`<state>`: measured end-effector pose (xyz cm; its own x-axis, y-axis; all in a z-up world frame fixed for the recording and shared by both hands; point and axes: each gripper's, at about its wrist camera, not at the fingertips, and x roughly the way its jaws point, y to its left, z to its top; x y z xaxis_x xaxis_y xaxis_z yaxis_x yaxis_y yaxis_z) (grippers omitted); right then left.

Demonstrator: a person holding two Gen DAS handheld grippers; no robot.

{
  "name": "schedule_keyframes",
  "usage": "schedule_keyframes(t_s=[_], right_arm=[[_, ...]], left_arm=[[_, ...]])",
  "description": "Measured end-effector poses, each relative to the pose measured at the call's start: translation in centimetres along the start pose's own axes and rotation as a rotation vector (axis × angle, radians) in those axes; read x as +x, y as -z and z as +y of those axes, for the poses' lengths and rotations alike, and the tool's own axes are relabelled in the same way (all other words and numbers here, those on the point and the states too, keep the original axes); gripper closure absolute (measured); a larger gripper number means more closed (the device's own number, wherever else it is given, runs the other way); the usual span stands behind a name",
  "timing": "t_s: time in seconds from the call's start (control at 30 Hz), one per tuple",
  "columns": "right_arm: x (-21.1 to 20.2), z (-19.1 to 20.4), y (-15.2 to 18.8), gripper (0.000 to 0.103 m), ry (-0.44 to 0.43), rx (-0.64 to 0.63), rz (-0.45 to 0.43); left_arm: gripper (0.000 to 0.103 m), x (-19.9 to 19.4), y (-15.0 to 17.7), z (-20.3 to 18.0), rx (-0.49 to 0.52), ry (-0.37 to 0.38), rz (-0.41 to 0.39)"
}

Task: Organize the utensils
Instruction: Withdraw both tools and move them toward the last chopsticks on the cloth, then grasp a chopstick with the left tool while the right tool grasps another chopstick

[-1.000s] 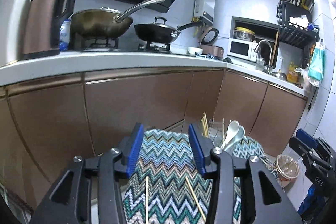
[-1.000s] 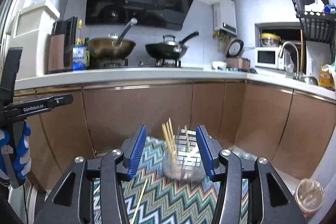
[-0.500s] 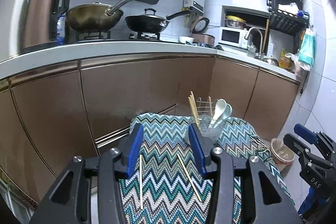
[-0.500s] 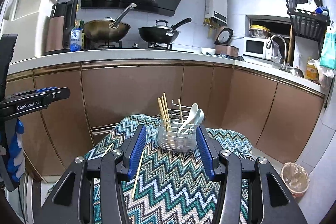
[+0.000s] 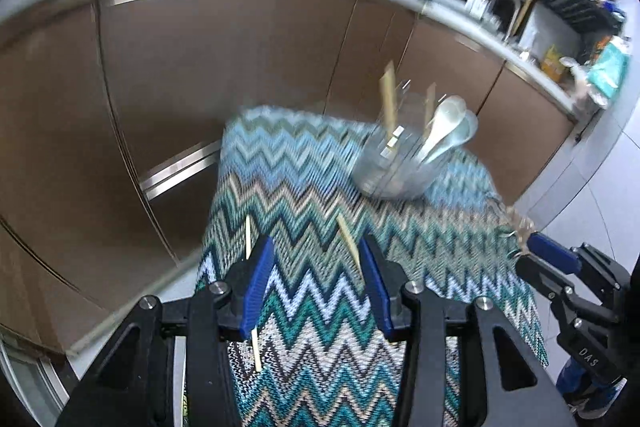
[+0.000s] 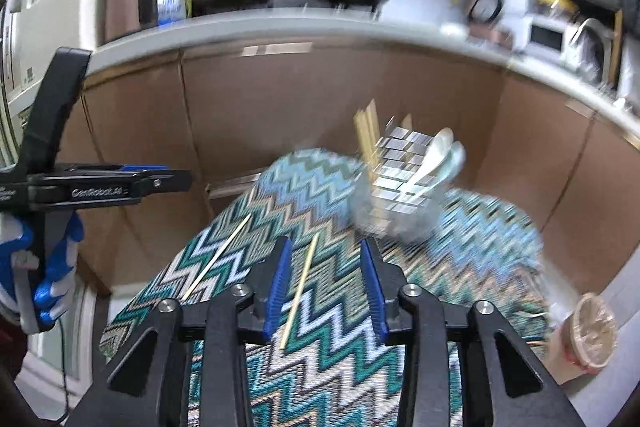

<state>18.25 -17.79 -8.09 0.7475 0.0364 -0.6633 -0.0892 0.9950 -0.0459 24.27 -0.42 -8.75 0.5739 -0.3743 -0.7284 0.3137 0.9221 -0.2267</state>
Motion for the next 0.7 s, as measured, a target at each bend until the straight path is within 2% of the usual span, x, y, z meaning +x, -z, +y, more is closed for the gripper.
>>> schedule_keyframes(t_s=[0.1, 0.17, 0.37, 0.5, 0.63, 0.7], right_arm=[[4.5, -0.1, -0.7, 0.077, -0.051, 0.005, 0.097], [8.6, 0.0, -1.1, 0.079, -0.100, 0.016, 0.181], [17.8, 0.5, -0.4, 0.081, -0.106, 0.001, 0.369], [21.0, -0.1, -0.2, 0.081, -0.105, 0.004, 0.436], [23.4, -0.6, 0.1, 0.082, -0.105, 0.010, 0.496], [24.1, -0.8, 0.2, 0.085, -0.113, 0.017, 0.517]], left_arm=[[0.061, 4.8, -1.0, 1.9, -0.036, 0.015, 0.129], [0.061, 7.1, -1.2, 2.6, -0.038, 0.011, 0.178], [0.065, 12.9, -2.0, 5.5, -0.059, -0.014, 0.308], [0.068, 15.5, -2.0, 6.7, -0.075, -0.028, 0.374], [0.077, 17.6, -1.8, 7.4, -0.079, -0.049, 0.429], [0.081, 18.3, -1.6, 7.5, -0.074, -0.061, 0.447]])
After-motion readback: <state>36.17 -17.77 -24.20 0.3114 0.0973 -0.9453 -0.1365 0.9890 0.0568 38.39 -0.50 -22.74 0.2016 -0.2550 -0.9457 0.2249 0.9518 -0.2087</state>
